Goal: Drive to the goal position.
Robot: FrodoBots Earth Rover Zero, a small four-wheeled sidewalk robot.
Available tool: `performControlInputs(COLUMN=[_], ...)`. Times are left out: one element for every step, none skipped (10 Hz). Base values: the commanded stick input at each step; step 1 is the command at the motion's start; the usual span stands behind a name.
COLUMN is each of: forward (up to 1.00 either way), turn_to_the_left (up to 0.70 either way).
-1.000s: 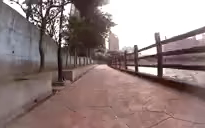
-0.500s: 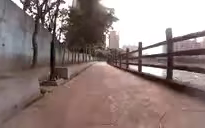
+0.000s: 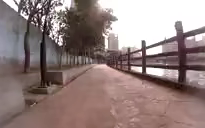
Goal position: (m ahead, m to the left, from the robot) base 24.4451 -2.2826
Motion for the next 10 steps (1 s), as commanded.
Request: performControlInputs(forward=[1.0,1.0,1.0,1.0,1.0,1.0,1.0,1.0,1.0,1.0], turn_to_the_left=[0.0,0.0,0.0,0.0,0.0,0.0,0.0,0.0,0.0,0.0])
